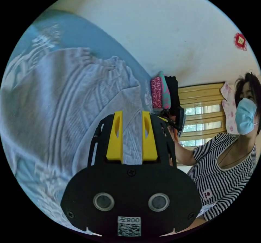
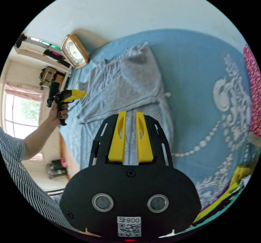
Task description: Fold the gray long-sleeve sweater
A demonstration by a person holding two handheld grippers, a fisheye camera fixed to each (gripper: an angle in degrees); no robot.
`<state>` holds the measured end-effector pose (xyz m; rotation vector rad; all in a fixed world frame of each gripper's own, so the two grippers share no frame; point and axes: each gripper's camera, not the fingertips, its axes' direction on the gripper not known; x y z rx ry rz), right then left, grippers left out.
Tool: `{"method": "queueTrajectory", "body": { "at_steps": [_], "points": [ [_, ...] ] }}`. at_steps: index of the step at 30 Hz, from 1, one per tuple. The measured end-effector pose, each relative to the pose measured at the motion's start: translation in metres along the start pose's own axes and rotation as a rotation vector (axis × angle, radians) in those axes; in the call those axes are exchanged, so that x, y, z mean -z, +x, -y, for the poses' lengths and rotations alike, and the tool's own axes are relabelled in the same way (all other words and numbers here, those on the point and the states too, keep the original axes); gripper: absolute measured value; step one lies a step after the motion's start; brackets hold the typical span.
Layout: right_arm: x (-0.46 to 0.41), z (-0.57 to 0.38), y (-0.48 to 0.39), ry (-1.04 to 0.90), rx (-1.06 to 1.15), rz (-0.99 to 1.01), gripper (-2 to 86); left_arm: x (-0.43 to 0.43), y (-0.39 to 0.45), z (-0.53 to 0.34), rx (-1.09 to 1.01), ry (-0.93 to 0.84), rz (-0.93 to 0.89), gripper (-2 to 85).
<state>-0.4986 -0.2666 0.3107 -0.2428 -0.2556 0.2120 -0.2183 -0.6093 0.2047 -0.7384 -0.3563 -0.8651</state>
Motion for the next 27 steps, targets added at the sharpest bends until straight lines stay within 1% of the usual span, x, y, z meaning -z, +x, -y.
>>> {"method": "queueTrajectory", "body": {
  "at_steps": [2,5,7,10,13,15,17,20,23,27],
  "points": [
    [0.012,0.009,0.000,0.021,0.026,-0.073,7.0,-0.028,0.020,0.044,-0.061,-0.040,-0.009,11.1],
    [0.016,0.016,-0.005,0.017,0.073,-0.153,7.6,-0.057,0.036,0.089,-0.082,-0.082,-0.011,11.6],
    [0.012,0.016,-0.010,0.001,0.105,-0.195,7.9,-0.071,0.043,0.110,-0.086,-0.107,0.025,11.7],
    [0.009,0.013,-0.010,-0.005,0.122,-0.205,8.0,-0.091,0.050,0.133,-0.085,-0.166,0.084,11.3],
    [0.007,0.009,-0.006,-0.013,0.119,-0.224,7.3,-0.102,0.055,0.147,-0.080,-0.198,0.106,8.6],
    [0.012,0.005,-0.001,-0.005,0.115,-0.220,6.5,-0.102,0.061,0.151,-0.084,-0.175,0.099,6.0],
    [0.022,0.001,0.007,0.004,0.111,-0.201,5.3,-0.097,0.074,0.155,-0.127,-0.126,0.033,4.3],
    [0.046,-0.010,0.023,0.038,0.096,-0.150,3.8,-0.091,0.088,0.163,-0.173,-0.080,-0.033,3.5],
    [0.073,-0.023,0.038,0.089,0.078,-0.142,3.1,-0.091,0.094,0.172,-0.193,-0.057,-0.060,3.2],
    [0.078,-0.031,0.081,0.091,-0.008,-0.068,2.7,-0.108,0.079,0.182,-0.125,-0.083,-0.071,3.1]
  ]
}}
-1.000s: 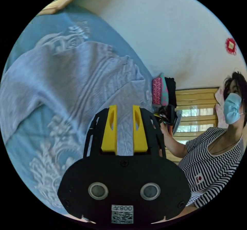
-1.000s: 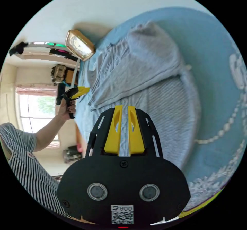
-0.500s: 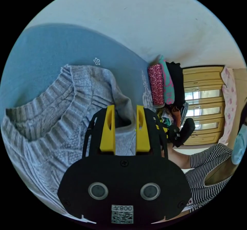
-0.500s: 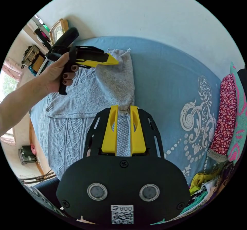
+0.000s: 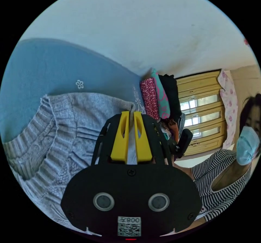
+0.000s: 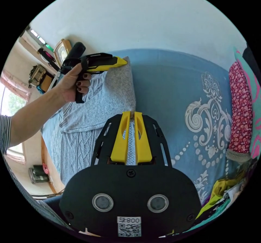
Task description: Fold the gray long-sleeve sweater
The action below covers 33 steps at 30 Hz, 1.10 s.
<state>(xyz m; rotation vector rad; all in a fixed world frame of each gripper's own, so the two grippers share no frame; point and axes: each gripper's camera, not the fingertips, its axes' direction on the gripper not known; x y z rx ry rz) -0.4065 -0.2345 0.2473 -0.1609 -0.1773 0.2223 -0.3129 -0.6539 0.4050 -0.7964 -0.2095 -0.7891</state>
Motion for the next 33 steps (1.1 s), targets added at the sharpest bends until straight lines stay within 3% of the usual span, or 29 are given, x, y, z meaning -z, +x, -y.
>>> {"method": "queueTrajectory", "body": {
  "at_steps": [4,11,20,24,27,33],
  "points": [
    [-0.009,-0.006,0.033,-0.011,-0.065,0.048,2.5,-0.019,-0.026,0.008,0.088,-0.016,0.014,3.2],
    [0.008,-0.016,0.056,0.013,-0.089,0.048,1.7,-0.029,-0.027,0.011,0.036,-0.056,0.084,4.2],
    [0.052,-0.017,0.037,0.079,-0.021,-0.036,0.1,0.002,-0.028,-0.030,-0.077,0.130,0.102,3.7],
    [0.025,-0.005,0.014,0.004,0.081,-0.147,0.1,-0.026,-0.036,-0.041,-0.125,0.030,0.145,1.1],
    [0.006,-0.004,0.005,-0.022,0.129,-0.194,0.1,-0.053,-0.057,-0.047,-0.108,-0.052,0.288,0.5],
    [0.008,-0.005,0.003,0.016,0.132,-0.201,0.1,-0.058,-0.086,-0.080,-0.107,-0.020,0.299,0.2]
  ]
}}
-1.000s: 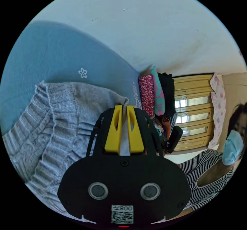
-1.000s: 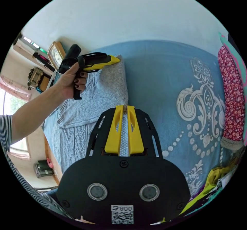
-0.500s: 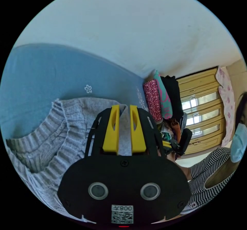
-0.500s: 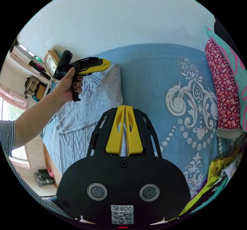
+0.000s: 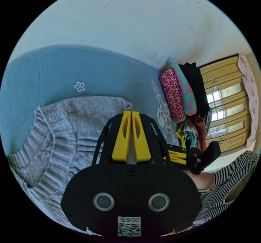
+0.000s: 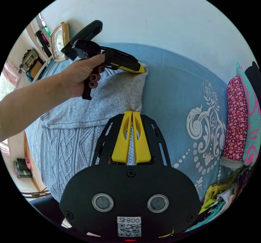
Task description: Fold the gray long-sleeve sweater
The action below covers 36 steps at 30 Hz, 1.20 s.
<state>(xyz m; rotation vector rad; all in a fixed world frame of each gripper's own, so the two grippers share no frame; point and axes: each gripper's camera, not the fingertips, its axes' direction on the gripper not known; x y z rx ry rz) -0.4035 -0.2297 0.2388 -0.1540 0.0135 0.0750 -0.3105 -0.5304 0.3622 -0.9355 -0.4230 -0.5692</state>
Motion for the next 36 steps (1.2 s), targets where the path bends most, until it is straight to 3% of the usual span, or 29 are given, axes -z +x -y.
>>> {"method": "queueTrajectory", "body": {
  "at_steps": [3,6,13,18,22,27,30,36],
  "points": [
    [0.001,0.006,0.001,-0.011,0.000,0.005,0.1,0.003,-0.009,-0.029,-0.017,0.053,0.027,0.1],
    [0.000,0.012,-0.003,-0.015,0.012,-0.014,0.1,-0.021,-0.034,-0.055,0.003,-0.032,0.058,0.1],
    [0.013,0.031,0.000,-0.042,-0.005,-0.010,0.1,-0.003,-0.066,-0.159,0.059,0.127,0.001,0.1],
    [0.051,0.053,0.009,0.066,-0.052,0.079,0.0,0.025,-0.090,-0.295,0.219,0.157,0.158,0.1],
    [0.016,0.083,-0.015,-0.005,0.023,0.110,0.0,0.019,-0.133,-0.395,0.443,0.120,0.254,0.2],
    [-0.026,0.109,-0.029,-0.127,0.054,0.122,0.0,0.000,-0.169,-0.448,0.488,0.137,0.158,0.4],
    [-0.002,0.124,-0.044,-0.085,0.060,0.122,0.0,0.013,-0.177,-0.489,0.491,0.244,0.153,0.8],
    [-0.001,0.148,-0.164,-0.097,0.229,0.384,0.0,0.066,-0.233,-0.638,0.820,0.642,0.163,4.9]
  ]
}}
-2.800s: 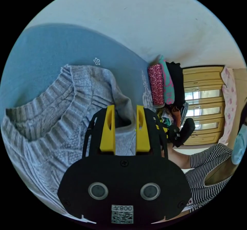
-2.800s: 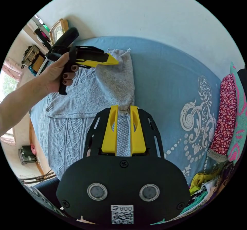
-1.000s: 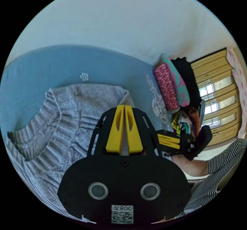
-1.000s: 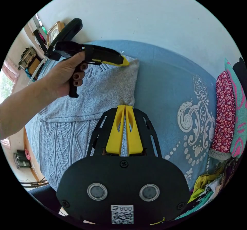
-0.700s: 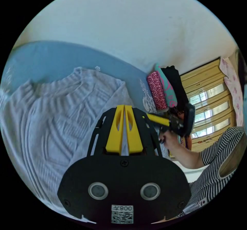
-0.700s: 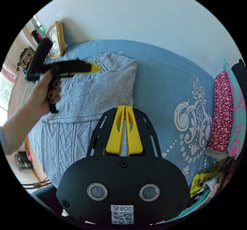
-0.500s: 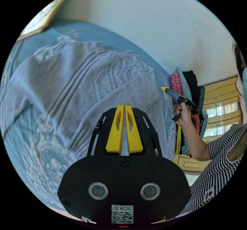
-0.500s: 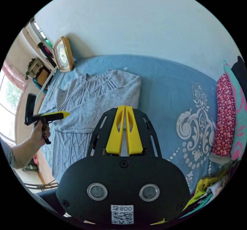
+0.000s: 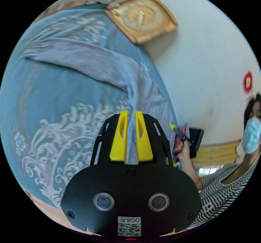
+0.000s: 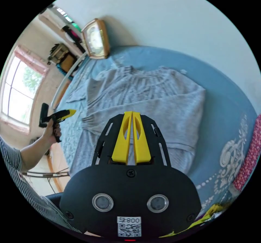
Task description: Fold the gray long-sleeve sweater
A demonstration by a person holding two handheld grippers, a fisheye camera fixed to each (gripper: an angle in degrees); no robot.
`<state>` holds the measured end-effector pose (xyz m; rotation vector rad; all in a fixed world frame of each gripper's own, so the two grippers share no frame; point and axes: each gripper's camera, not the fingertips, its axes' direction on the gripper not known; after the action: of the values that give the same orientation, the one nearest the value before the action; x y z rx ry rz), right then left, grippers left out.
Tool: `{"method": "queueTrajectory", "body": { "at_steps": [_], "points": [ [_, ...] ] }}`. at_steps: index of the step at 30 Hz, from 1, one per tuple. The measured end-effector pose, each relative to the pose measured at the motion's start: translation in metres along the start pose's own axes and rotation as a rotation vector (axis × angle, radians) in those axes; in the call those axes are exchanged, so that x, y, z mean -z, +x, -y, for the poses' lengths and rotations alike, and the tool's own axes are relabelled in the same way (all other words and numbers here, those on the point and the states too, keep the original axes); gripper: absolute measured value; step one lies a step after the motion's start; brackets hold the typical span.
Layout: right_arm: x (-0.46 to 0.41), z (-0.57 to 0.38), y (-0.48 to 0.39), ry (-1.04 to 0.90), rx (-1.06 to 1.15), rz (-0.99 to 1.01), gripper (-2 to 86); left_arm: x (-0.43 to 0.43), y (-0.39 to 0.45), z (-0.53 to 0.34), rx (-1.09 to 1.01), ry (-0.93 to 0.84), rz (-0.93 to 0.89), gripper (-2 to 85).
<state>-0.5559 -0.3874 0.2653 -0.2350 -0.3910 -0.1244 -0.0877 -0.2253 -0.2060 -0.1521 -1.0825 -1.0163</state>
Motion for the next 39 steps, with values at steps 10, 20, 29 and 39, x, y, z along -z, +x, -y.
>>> {"method": "queueTrajectory", "body": {
  "at_steps": [10,20,29,39],
  "points": [
    [-0.146,0.062,-0.112,-0.230,0.182,0.114,0.0,0.065,-0.195,-0.003,0.429,0.335,-0.011,10.0],
    [-0.198,0.083,-0.108,-0.268,0.150,0.108,0.0,0.048,-0.239,-0.015,0.362,0.318,0.009,3.7],
    [-0.213,0.094,-0.072,-0.268,0.071,0.176,0.6,0.048,-0.126,-0.034,-0.179,0.235,-0.208,2.9],
    [-0.134,0.095,0.065,0.071,-0.172,0.738,7.2,-0.075,0.019,-0.110,-0.619,-0.198,-0.126,2.8]
  ]
}}
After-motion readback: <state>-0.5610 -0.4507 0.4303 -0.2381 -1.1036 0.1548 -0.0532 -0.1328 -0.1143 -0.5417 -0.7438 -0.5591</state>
